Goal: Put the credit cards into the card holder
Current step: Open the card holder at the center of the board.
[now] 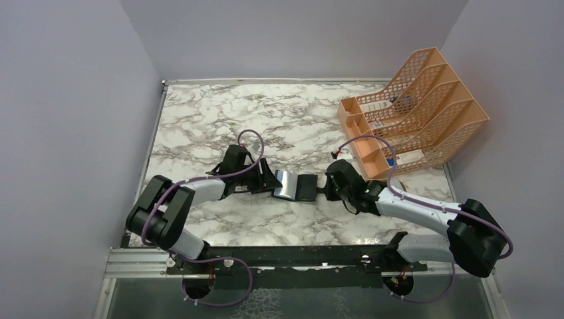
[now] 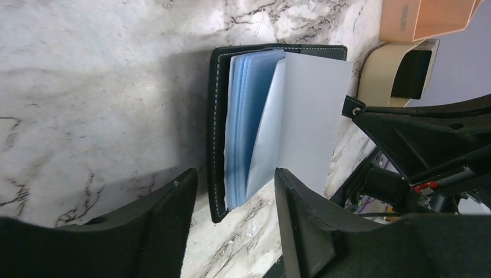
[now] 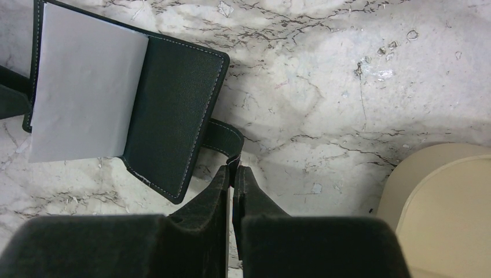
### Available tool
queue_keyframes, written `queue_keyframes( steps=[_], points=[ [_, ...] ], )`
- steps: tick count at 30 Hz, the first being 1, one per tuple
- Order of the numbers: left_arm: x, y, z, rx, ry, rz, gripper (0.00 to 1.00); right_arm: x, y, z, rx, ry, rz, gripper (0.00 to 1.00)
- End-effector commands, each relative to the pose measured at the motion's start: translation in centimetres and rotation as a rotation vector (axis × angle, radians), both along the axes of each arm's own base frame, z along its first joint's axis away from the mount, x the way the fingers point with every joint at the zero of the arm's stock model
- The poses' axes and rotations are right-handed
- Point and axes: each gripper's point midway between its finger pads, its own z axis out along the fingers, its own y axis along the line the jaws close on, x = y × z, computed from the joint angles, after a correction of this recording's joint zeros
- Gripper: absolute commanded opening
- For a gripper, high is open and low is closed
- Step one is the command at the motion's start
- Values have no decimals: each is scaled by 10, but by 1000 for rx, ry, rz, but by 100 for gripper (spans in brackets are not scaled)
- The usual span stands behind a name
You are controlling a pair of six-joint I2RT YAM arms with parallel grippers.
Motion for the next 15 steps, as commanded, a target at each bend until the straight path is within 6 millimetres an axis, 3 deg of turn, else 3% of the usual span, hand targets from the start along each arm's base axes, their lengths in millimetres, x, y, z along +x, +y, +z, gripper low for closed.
queue_keyframes(
  steps=[1, 3, 11, 13, 15],
  points=[
    [-1, -17, 11, -83, -16, -61, 51, 1, 0, 1, 4, -12, -10, 1],
    [-1, -21, 13, -99, -16, -71, 49, 0, 0, 2, 9, -13, -5, 1],
    [-1, -33, 31, -164, -25, -115, 15, -1, 8, 8, 36, -19, 32, 1],
    [-2, -34, 34, -171, -25, -116, 3, -2, 12, 14, 49, -16, 58, 5],
    [-5, -34, 37, -183, -17, -120, 0, -4, 21, 22, 68, -5, 98, 15]
  ],
)
